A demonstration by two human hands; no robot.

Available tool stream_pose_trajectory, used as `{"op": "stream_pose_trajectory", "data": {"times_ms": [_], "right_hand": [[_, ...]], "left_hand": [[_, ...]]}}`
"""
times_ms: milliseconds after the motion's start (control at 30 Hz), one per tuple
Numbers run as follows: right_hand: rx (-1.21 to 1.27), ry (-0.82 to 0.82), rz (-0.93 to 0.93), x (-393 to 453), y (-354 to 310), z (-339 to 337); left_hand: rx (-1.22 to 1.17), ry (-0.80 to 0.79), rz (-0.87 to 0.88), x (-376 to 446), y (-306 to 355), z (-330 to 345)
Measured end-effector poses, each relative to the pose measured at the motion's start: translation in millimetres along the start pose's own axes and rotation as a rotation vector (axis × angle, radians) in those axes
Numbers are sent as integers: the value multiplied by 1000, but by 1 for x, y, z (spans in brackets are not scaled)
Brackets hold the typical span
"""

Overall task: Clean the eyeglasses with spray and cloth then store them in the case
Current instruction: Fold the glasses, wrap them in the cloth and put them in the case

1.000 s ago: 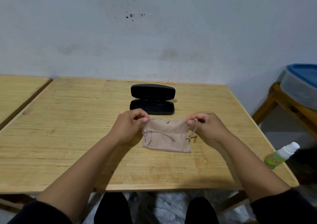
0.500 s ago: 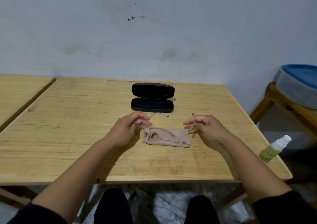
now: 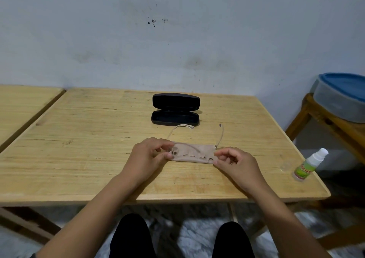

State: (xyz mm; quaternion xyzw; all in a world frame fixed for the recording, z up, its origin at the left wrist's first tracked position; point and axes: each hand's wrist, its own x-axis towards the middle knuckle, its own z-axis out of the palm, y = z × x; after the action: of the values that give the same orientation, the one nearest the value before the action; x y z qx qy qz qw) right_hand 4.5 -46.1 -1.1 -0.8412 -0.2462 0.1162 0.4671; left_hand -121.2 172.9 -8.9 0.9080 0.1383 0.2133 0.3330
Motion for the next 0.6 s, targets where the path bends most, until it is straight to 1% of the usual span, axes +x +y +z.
{"op": "stream_pose_trajectory", "data": {"times_ms": [333,467,600], "right_hand": [[-103,47,-33,5,-6,4],[-133,48,-37,7,-8,5],[-126,54,-29,7,-10,4]], "left_hand": [[153,32,-19,6,0,6],[150,60,-14,7,-1,6],[93,95,0,5,2,0]]}}
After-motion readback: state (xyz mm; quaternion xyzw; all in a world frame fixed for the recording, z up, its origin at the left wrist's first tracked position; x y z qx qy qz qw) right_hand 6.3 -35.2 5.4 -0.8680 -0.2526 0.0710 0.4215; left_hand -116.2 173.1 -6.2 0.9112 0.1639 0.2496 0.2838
